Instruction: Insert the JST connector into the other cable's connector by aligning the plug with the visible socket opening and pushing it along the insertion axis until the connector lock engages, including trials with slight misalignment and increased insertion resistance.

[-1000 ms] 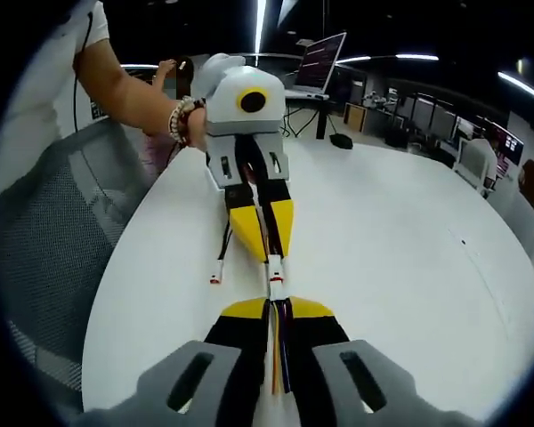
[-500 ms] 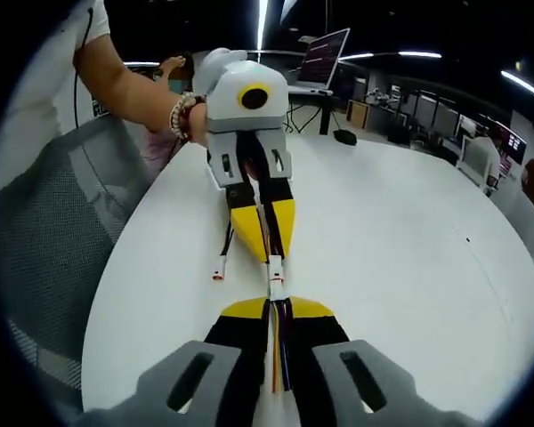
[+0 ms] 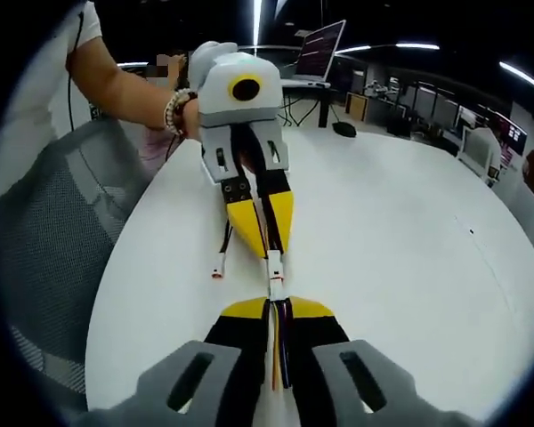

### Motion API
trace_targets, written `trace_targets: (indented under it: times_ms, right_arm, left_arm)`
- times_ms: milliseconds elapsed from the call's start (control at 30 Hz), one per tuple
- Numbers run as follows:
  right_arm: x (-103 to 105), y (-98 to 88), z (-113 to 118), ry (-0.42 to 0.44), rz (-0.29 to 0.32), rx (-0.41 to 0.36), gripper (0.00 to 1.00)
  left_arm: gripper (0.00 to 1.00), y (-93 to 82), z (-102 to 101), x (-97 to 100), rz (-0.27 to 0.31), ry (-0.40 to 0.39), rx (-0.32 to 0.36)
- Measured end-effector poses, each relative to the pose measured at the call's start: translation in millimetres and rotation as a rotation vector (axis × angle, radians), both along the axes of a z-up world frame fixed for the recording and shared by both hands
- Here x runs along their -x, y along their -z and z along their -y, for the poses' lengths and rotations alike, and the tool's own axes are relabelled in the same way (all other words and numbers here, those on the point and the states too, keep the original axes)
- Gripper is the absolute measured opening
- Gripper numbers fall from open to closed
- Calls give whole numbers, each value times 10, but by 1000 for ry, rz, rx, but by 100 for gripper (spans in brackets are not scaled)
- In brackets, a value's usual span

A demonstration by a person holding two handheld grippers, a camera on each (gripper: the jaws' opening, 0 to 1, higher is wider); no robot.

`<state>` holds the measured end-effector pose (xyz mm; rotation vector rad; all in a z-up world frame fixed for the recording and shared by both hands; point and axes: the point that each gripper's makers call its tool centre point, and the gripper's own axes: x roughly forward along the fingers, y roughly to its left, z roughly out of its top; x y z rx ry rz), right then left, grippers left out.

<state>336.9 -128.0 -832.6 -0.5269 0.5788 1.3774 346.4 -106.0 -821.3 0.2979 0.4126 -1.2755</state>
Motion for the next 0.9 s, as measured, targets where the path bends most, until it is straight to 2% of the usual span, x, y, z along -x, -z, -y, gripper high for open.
trace_targets:
  times_ms: [567,667,900]
  right_arm:
    - [-27,-4,4,11,-9,0,4]
    - [-44,12,8,10,-4,11,4]
    - [-61,12,-4,15,-8,10,4]
  left_arm:
    - [1,3,-2,-3,17,4,-17]
    - [1,-29,8,-3,-3,-2,10]
    - [1,-19,-7,-14,10,-3,-3]
